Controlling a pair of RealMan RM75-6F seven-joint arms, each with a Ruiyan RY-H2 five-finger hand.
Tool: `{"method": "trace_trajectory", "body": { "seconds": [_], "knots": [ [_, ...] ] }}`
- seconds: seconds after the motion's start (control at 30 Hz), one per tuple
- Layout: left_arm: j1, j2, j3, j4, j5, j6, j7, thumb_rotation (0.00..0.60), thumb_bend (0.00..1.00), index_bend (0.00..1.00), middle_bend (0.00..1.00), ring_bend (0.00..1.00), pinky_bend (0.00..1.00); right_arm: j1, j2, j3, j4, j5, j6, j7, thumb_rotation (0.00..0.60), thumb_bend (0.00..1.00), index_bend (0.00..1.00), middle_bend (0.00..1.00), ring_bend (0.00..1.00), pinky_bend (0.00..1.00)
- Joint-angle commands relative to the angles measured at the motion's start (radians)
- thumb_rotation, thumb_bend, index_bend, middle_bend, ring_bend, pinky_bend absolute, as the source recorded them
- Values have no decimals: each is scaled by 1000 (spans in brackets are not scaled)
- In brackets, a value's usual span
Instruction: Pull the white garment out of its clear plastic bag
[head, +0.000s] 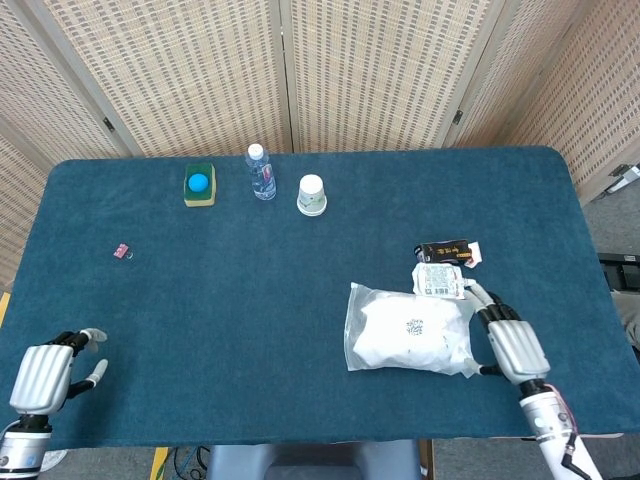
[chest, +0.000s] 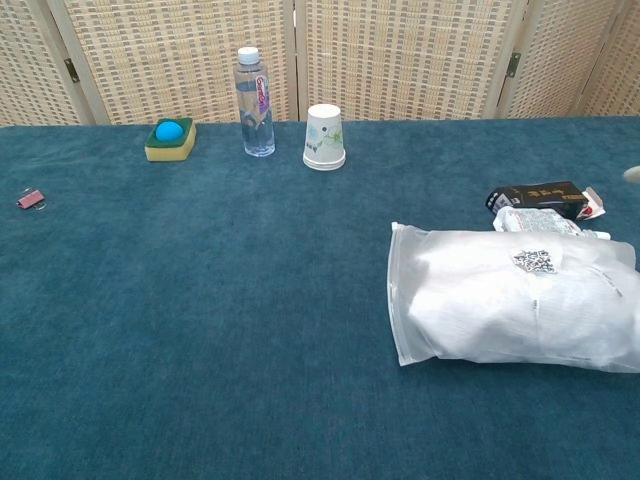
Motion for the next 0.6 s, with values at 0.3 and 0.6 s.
{"method": "trace_trajectory", "body": {
  "seconds": [0.3,0.6],
  "knots": [
    [4,1,3,0,-4,-2,-5,600,320,409,527,477,657,69,-119,8,35,73,-69,-98,600,0,0,0,0,138],
    [-1,-12,7,0,-4,-16,7,600,320,409,527,477,657,130,-180,41,140,187,-163,-77,600,0,0,0,0,138]
  ]
}}
